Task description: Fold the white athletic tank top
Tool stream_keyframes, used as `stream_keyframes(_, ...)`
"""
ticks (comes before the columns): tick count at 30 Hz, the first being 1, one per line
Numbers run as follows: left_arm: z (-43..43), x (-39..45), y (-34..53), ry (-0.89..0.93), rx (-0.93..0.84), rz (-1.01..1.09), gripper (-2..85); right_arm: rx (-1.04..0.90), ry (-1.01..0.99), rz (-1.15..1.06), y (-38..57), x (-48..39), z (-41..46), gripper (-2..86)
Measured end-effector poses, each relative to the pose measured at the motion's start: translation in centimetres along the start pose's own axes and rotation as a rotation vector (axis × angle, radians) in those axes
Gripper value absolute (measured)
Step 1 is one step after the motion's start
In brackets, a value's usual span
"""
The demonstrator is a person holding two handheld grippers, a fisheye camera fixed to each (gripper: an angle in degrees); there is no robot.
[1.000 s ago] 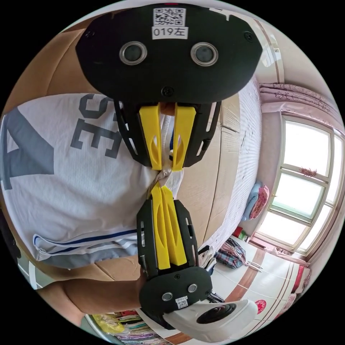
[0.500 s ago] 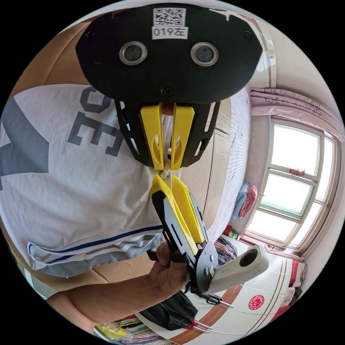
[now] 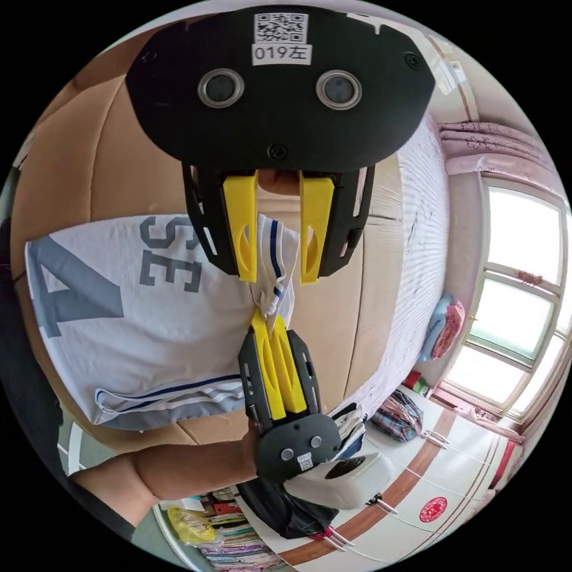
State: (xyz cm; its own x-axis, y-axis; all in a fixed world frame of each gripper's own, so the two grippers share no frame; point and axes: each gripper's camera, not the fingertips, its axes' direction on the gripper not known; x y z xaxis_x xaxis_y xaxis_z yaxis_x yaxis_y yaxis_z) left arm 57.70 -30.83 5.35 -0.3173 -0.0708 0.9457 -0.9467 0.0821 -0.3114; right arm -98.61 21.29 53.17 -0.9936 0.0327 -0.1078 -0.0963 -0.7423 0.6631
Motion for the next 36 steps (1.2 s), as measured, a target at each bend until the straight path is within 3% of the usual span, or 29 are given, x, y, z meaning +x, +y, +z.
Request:
stream_keyframes(11, 13.0, -12.8, -3.2, 0.563, -0.017, 0.166, 8.0, 0.020, 0.056, -0.100, 0.6, -4.0, 0.7, 0.3)
stream_keyframes(15, 18.5, -15.1, -3.9, 0.659, -0.126, 0.204, 6.6, 0.031, 0.041, -0.104, 1.5, -4.5, 1.4, 0.2)
stream_keyframes(27, 30.6, -22.0, -4.5, 1.015, -0.219, 0.161, 1.1, 0.073, 0.001, -0.069, 5.2, -5.0, 5.8, 1.9)
stream_keyframes(33, 35.8, -24.2, -3.4, 1.093, -0.169, 0.056, 0.9, 0.070, 0.025, 0.147, 10.6, -3.8, 7.4, 6.2)
stream_keyframes(36, 37.5, -23.9, -3.0, 1.096, -0.169, 0.072, 0.8, 0.126, 0.103, 0.393, 17.3, -2.5, 6.3, 4.1)
